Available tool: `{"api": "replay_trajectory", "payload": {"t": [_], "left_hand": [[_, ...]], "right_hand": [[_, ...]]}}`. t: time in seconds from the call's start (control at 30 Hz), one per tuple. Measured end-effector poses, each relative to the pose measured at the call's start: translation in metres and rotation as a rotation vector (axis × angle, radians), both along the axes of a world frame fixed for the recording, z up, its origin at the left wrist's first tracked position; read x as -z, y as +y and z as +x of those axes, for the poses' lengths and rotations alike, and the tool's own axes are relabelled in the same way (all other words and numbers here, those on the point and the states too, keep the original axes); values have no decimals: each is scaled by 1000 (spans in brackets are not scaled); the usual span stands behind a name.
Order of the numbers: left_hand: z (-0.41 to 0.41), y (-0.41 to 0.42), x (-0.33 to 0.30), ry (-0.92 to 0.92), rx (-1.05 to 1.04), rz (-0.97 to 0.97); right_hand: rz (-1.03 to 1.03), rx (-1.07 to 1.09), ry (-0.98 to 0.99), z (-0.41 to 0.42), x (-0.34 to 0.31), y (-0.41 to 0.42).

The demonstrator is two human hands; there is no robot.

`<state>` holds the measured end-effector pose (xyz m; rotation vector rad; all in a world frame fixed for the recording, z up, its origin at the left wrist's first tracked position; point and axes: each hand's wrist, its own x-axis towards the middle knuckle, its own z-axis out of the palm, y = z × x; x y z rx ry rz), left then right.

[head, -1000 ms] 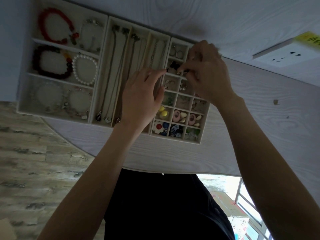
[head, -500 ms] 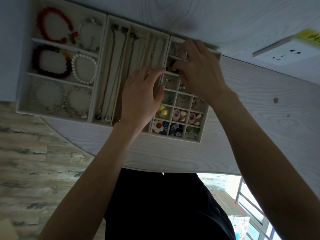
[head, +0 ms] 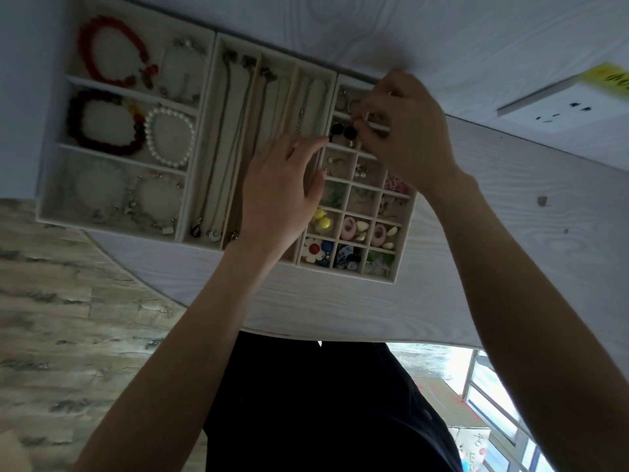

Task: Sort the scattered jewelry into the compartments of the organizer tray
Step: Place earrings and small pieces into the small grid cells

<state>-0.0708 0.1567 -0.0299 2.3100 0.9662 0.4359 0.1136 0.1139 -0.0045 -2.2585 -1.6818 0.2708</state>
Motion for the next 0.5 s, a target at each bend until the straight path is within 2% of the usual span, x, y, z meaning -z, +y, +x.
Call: {"api": "replay_trajectory", "payload": {"t": [0.27, 0.5], "left_hand": [[0, 0, -2, 6, 3, -17], [-1, 0, -2, 4, 1, -3]], "right_hand": [[48, 6, 45, -6, 4, -7], [42, -65, -19, -11, 7, -4]]}}
